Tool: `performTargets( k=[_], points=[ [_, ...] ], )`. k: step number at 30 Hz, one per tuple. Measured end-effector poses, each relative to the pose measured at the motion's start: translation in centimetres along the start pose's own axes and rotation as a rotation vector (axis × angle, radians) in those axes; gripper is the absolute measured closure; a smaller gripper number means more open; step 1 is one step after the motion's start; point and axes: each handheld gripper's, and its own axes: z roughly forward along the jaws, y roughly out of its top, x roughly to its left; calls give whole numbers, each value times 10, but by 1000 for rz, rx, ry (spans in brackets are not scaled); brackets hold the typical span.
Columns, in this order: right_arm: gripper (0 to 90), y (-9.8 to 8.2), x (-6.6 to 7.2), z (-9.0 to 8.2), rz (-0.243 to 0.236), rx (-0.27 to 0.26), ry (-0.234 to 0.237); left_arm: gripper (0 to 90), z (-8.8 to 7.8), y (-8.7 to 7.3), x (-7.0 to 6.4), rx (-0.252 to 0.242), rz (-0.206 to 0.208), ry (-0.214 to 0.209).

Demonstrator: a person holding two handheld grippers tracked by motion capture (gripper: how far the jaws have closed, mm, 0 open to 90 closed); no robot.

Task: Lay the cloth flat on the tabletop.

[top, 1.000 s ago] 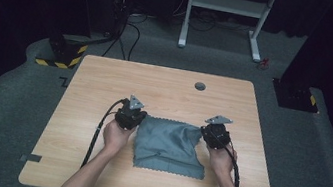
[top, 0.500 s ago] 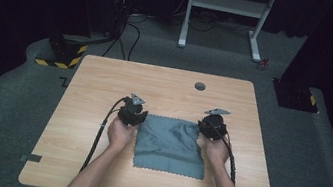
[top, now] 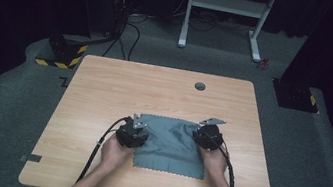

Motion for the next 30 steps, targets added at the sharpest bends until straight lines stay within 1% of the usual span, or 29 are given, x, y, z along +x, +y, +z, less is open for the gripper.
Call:
performTargets(
  k=[1,2,4,5,6,8,9,11,12,13,14,16,17,19,20,23,25,27,29,30],
  points=[
    [769,-1,1,1,-3,-2,-3,581,0,-1,2,-6,-22,-10],
    [808,-1,0,1,-12,-2,-3,566,1,-1,4,-6,-31,-14],
    [887,0,0,1,-41,3,-14,513,2,-1,7,-10,-19,-5],
    [893,0,-1,0,-47,9,-8,501,3,-1,8,-14,-11,6],
    [898,2,-4,0,-41,20,1,501,3,0,10,-15,-10,13],
    [900,4,-7,1,-57,32,-31,499,4,2,13,-4,-13,12],
    [899,5,-10,2,-52,34,-43,489,5,2,14,-3,-23,12],
    [891,4,-18,3,-18,21,-53,465,7,3,18,-2,-37,13],
    [879,3,-20,3,-5,15,-50,451,8,4,20,-4,-58,12],
    [846,3,-22,3,0,14,-47,442,9,4,21,1,-74,7],
    [804,3,-21,3,0,13,-54,440,8,4,21,2,-76,10],
    [781,2,-21,-1,18,9,-36,461,5,3,17,2,-48,36],
    [781,1,-19,-5,11,-4,-29,479,3,2,16,-6,-41,36],
    [783,-2,-13,-14,-2,-29,1,503,-2,-3,11,-18,-47,16],
    [786,-4,-10,-19,-18,-38,15,518,-5,-5,10,-25,-37,13],
    [787,-14,1,-29,-46,-44,50,528,-12,-12,3,-39,-47,-19],
    [778,-23,7,-33,-57,-39,50,521,-19,-17,-3,-60,-51,-37],
    [776,-34,10,-39,-52,-43,60,520,-28,-25,-10,-74,-44,-59],
    [776,-45,11,-46,-42,-54,77,538,-37,-33,-15,-78,-30,-70],
    [776,-50,12,-49,-47,-60,85,558,-39,-37,-17,-79,-35,-77]
  ],
)
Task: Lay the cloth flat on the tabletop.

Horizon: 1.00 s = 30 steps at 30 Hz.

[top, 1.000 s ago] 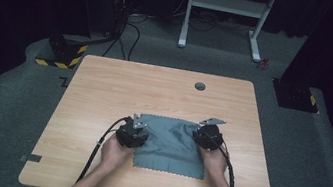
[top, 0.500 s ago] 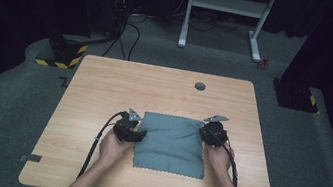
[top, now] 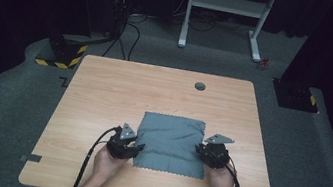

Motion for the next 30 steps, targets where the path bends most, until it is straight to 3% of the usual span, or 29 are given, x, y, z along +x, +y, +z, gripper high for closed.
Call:
performTargets(
  k=[3,6,9,13,16,19,21,25,30],
  points=[
    [769,-11,4,-6,-12,-5,14,613,-6,-8,-4,16,-10,-17],
    [772,-15,7,-5,-21,10,13,651,-8,-12,-10,37,16,-6],
    [773,-20,11,-6,-41,11,1,672,-11,-17,-13,49,42,23],
    [748,-24,15,-13,-75,20,-45,663,-17,-19,-10,65,26,65],
    [746,-28,13,-21,-64,-11,-38,639,-27,-20,-16,22,12,23],
    [753,-33,17,-31,-56,-41,-16,646,-33,-20,-29,3,60,-8],
    [760,-37,23,-36,-74,-42,-5,664,-31,-20,-36,7,97,-14],
    [774,-46,32,-39,-100,-25,20,732,-18,-19,-40,35,93,-50],
    [775,-55,36,-44,-97,-21,33,803,-13,-17,-42,64,110,-57]
  ],
)
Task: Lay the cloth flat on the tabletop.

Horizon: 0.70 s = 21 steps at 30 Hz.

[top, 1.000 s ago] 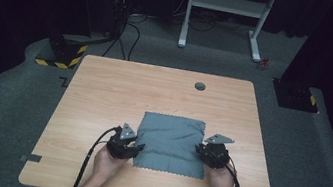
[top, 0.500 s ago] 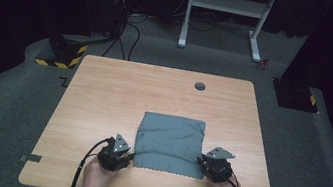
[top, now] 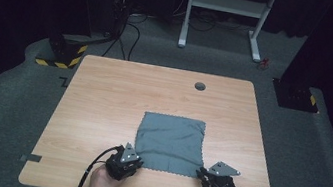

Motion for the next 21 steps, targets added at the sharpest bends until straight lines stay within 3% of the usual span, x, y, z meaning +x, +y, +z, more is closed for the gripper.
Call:
performTargets(
  k=[3,7,9,13,17,21],
  points=[
    [788,-5,0,2,-6,6,7,881,-1,1,-1,17,18,7],
    [892,-5,1,1,-24,13,9,897,-2,1,0,26,19,-10],
    [897,-5,3,0,-37,26,5,899,-4,-1,1,25,1,-38],
    [900,-6,8,-4,-46,33,23,899,-11,-6,0,36,7,-61],
    [897,-9,16,-8,-84,45,36,894,-15,-9,-3,51,18,-71],
    [860,-8,15,-10,-73,51,60,851,-16,-8,-3,64,16,-74]
  ],
)
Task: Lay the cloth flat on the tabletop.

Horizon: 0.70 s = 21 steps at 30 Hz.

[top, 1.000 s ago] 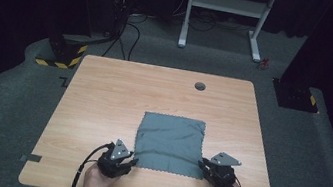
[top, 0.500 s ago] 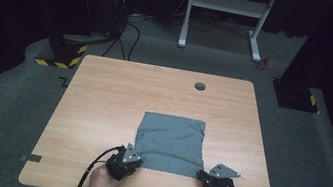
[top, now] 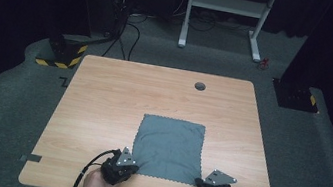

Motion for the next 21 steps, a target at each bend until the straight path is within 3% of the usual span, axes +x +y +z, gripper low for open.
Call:
performTargets(
  k=[2,5,8,10,11,14,17,21],
  points=[
    [807,1,-2,-3,22,-24,3,743,0,1,1,-20,-23,3],
    [797,9,-9,-4,63,-69,-12,563,5,8,6,-54,-60,36],
    [792,24,-20,11,86,-78,-28,474,18,22,13,-85,-86,78],
    [791,33,-29,25,106,-79,-18,453,26,29,19,-89,-82,109],
    [792,36,-31,30,115,-77,-22,447,33,33,24,-90,-99,117],
    [793,45,-38,48,102,-26,-50,441,42,34,33,-91,-107,142],
    [781,46,-44,49,95,-25,-64,425,41,32,38,-95,-93,149],
    [762,49,-56,47,124,-26,-87,404,40,23,42,-147,-80,124]
  ],
)
